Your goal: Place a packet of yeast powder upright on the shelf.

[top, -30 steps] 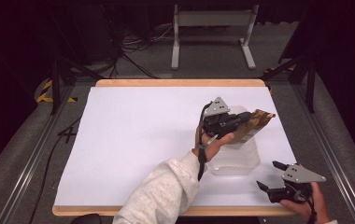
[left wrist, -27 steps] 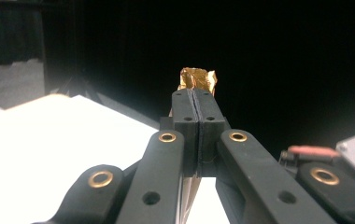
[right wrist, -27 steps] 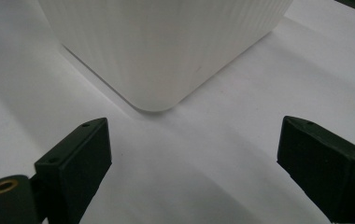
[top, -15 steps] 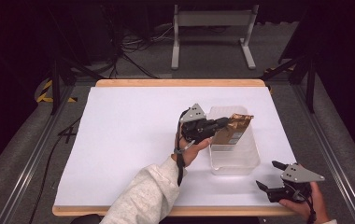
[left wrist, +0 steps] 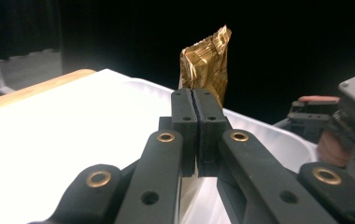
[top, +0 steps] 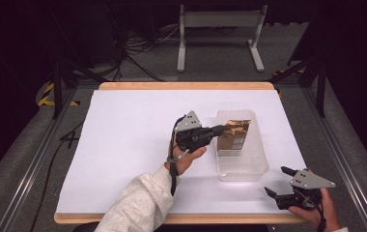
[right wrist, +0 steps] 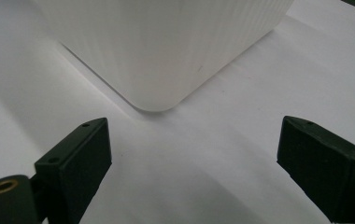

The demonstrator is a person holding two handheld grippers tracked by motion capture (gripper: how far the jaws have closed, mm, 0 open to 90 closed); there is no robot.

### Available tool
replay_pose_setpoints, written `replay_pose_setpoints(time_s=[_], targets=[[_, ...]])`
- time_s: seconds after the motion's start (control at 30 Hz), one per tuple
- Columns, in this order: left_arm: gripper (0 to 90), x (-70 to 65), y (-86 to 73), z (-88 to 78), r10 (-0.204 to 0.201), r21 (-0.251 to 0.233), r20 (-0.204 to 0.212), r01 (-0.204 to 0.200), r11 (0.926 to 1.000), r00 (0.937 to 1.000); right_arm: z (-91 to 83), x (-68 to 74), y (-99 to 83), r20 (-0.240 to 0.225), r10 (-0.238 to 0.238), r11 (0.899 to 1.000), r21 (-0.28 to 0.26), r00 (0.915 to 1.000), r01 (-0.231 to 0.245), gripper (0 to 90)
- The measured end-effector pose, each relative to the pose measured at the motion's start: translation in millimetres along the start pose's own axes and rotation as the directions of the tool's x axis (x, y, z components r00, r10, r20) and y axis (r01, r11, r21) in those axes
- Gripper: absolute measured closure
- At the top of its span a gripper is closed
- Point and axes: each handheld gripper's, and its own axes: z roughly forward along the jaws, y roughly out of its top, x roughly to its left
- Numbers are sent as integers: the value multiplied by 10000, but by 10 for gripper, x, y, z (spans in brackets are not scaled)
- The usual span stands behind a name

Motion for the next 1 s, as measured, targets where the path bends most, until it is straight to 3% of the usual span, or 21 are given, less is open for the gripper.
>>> replay_pose_setpoints(time_s=[0.33,0.6,1.0], targets=[[875,-36,52,20,741,511,-161,-732,9960,9971,-10,-10,-5,35,41,10000,-37,10000,-41,106],[877,-51,76,26,986,689,-126,-976,9928,9950,-15,-14,-2,54,34,10000,-70,10000,-34,106],[862,-60,97,43,1598,1355,-218,-1554,9785,9869,-13,-9,1,77,2,10000,-67,10000,-1,106]])
